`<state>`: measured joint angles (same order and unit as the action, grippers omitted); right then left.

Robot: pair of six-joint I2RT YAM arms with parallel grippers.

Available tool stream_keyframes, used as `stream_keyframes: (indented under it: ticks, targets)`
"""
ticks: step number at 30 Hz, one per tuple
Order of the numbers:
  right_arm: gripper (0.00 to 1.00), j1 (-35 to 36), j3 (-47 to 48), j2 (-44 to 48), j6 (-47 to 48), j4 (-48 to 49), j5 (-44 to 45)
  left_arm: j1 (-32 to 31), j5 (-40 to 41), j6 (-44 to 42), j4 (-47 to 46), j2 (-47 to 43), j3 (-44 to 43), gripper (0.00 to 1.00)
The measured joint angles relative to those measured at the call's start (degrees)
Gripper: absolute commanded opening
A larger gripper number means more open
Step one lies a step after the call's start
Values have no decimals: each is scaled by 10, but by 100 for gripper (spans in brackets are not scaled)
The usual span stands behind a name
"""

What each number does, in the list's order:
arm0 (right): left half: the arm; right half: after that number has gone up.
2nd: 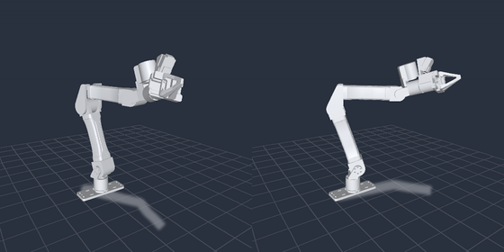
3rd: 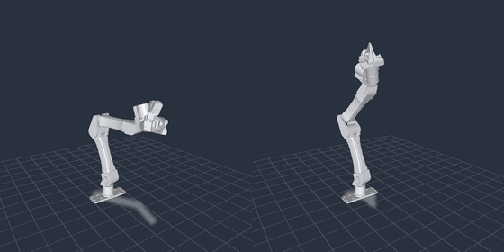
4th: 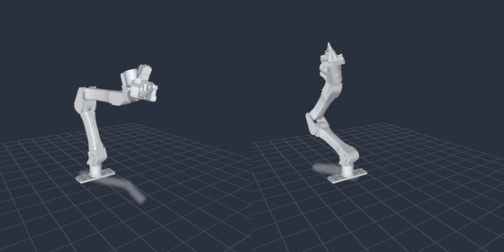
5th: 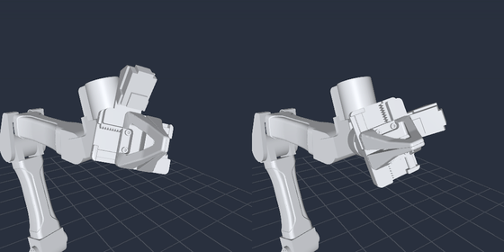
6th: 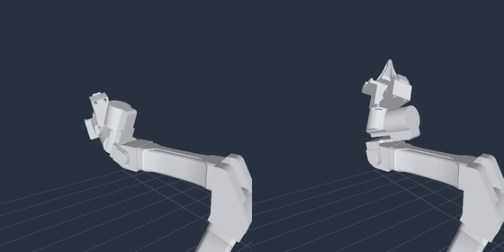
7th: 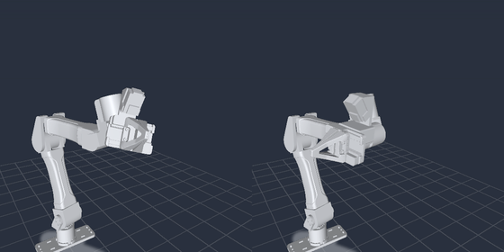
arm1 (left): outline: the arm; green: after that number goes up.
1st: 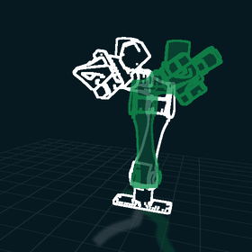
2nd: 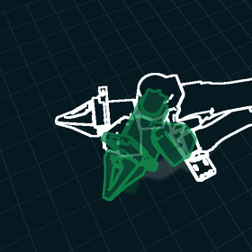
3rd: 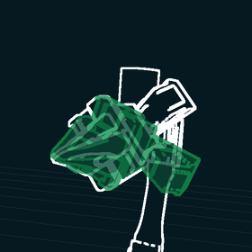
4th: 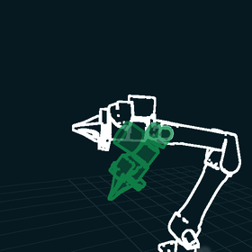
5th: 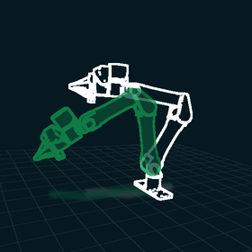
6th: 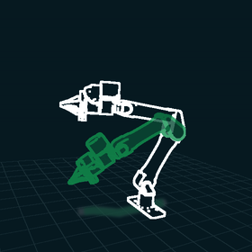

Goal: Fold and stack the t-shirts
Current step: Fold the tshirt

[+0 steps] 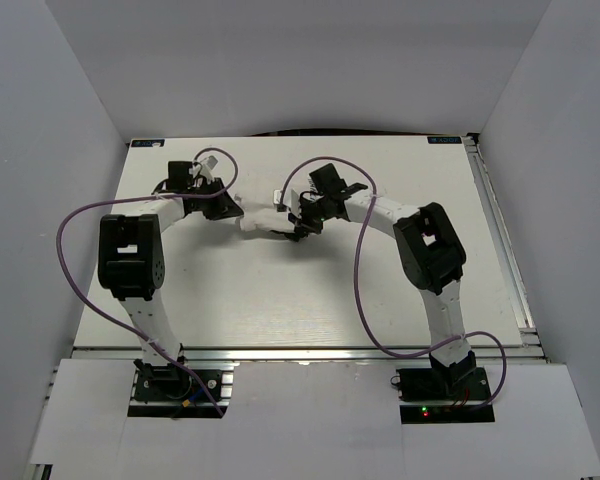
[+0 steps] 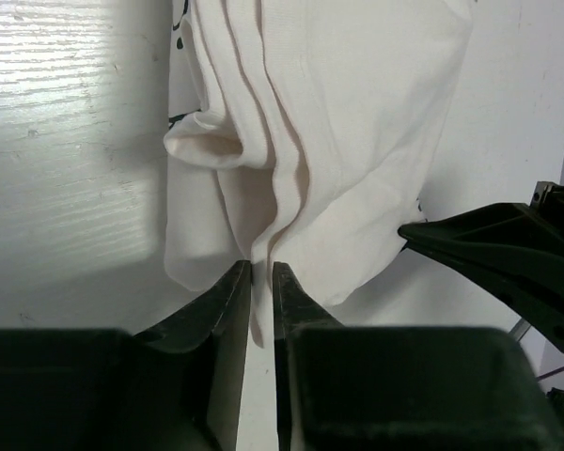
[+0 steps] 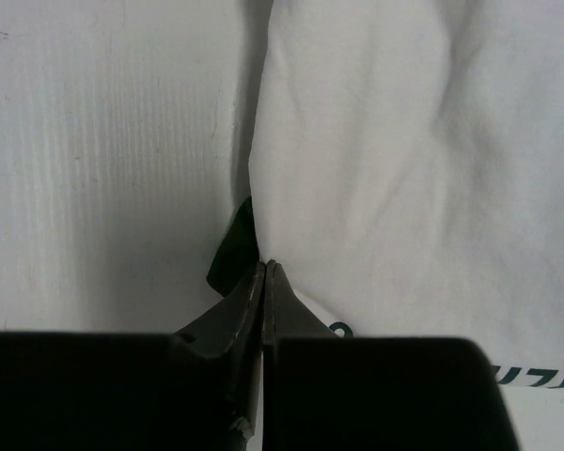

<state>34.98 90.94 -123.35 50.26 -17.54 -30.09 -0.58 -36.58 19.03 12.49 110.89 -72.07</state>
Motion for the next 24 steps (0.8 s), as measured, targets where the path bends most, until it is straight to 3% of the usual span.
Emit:
stream_keyframes:
  ticks: [4,10,12,13,14,17,21,24]
  targets:
    - [2,0,0,1,-8,1,-1,1,-9,4,0,1,-6,26]
    - [2,0,-2,1,-17,2,-1,1,-20,18,-5,4,-15,35]
    - [9,0,-4,1,-20,5,-1,1,-16,20,-6,4,-15,38]
    - [16,0,-4,1,-23,5,-1,1,-12,22,-7,3,-15,40]
    - [30,0,-4,1,-27,6,-2,1,-7,24,-10,2,-15,42]
    - [46,-3,-4,1,-50,9,-16,1,2,36,-23,-12,-14,47]
    - [50,-15,-1,9,-99,10,-55,1,-8,75,-61,-50,-14,47]
    - [48,-36,31,11,-151,10,-94,1,-40,120,-106,-64,-20,40]
